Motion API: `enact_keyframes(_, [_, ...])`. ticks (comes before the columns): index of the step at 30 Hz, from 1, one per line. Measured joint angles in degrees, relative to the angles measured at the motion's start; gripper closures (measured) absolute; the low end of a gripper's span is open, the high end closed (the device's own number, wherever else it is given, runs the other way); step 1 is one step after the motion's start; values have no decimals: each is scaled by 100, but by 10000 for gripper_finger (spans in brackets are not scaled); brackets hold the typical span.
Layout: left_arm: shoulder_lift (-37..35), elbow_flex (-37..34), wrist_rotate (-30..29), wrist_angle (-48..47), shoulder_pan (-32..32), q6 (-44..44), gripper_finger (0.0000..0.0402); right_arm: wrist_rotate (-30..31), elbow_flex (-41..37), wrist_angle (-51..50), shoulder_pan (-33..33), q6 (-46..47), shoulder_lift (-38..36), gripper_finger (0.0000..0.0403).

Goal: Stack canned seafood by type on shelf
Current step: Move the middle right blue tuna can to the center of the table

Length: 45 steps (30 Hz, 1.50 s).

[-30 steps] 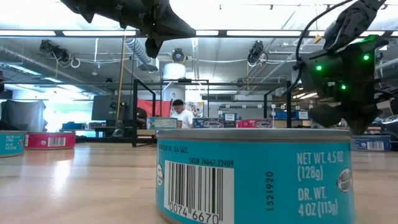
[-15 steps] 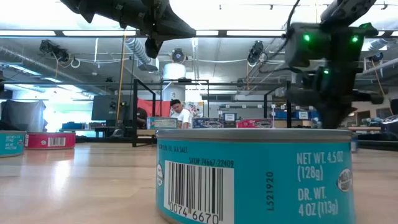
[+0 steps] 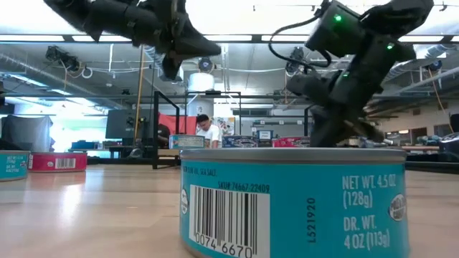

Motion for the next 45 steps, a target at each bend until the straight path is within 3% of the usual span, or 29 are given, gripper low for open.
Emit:
enact_keyframes(4, [2, -318, 4, 262, -2, -7, 398, -262, 155, 748, 91, -178, 501, 402])
enact_keyframes(10, [2, -507, -3, 290, -2, -111, 398, -1012, 1181, 602, 117, -1328, 1062, 402])
enact_keyframes(14, [32, -656, -54, 329, 0, -119, 399, -1278, 1976, 258, 119, -2220, 1101, 399])
enact_keyframes(21, [155, -1100, 13, 1012, 2, -82, 399, -1346, 2969, -1289, 223, -3578, 747, 376])
enact_keyframes(24, [447, -1175, 119, 1246, 43, 24, 399, -1681, 2967, -1644, 355, -3762, 736, 375])
enact_keyframes(28, [1039, -1108, 286, 1412, 148, 19, 399, -1513, 2805, -1941, 657, -3763, 737, 396])
enact_keyframes(34, [1897, -1081, 657, 2817, 307, -215, 399, -1550, 2367, -2066, 1024, -3447, 733, 395])
enact_keyframes(45, [2120, -1079, 844, 3288, 339, -433, 399, -1749, 1423, -2057, 1404, -2044, 691, 400])
